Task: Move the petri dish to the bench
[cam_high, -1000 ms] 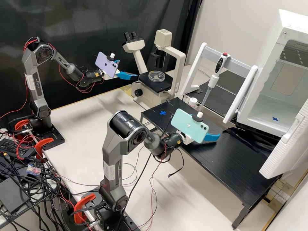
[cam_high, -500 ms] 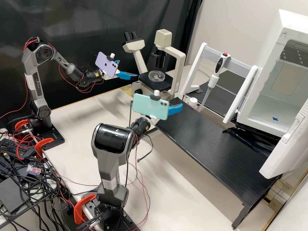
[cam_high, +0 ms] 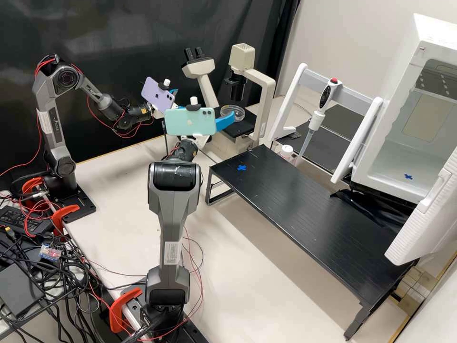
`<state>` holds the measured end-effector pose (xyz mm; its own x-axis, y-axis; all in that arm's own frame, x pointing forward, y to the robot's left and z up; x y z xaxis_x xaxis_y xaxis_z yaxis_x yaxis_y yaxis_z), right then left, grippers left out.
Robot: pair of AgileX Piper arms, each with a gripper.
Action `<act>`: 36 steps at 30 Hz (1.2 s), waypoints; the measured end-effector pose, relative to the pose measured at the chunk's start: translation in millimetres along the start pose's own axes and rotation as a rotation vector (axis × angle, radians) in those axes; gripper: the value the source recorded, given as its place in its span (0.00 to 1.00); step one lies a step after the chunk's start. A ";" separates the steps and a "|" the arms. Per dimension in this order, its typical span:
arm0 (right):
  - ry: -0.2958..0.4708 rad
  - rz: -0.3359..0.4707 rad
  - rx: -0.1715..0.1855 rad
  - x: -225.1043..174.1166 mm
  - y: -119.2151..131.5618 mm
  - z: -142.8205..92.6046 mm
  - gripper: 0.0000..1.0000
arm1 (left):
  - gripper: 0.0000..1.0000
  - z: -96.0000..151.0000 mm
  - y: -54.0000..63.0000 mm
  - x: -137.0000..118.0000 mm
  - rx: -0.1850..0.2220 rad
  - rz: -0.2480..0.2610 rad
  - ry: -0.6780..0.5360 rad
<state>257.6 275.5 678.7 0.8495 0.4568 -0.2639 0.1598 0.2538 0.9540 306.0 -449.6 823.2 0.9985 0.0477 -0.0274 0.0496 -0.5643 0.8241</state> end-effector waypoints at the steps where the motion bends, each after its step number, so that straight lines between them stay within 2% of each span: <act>1: -0.001 -0.014 0.004 7.0 -0.5 -1.5 1.00 | 1.00 0.0 0.0 0.0 0.000 0.000 0.000; 3: 0.007 -0.009 0.013 23.0 5.3 -7.6 1.00 | 1.00 0.0 0.0 0.0 0.000 0.000 0.000; 7: -0.023 -0.033 0.028 53.0 11.0 -11.7 1.00 | 1.00 0.0 0.0 0.0 0.000 0.000 0.000; 14: -0.100 -0.078 0.047 96.4 11.9 -4.2 1.00 | 1.00 0.0 0.0 0.0 0.000 0.000 0.000; 25: -0.186 -0.155 0.085 146.5 1.9 21.7 1.00 | 1.00 0.0 0.0 0.0 0.000 0.000 0.000; 36: -0.274 -0.206 0.139 165.5 -16.5 53.8 1.00 | 1.00 0.0 0.0 0.0 0.000 0.000 0.000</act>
<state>422.6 301.0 627.0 0.8927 0.1581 -0.4219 0.3919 0.1898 0.9002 306.0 -449.6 823.2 0.9985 0.0477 -0.0274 0.0496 -0.5643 0.8241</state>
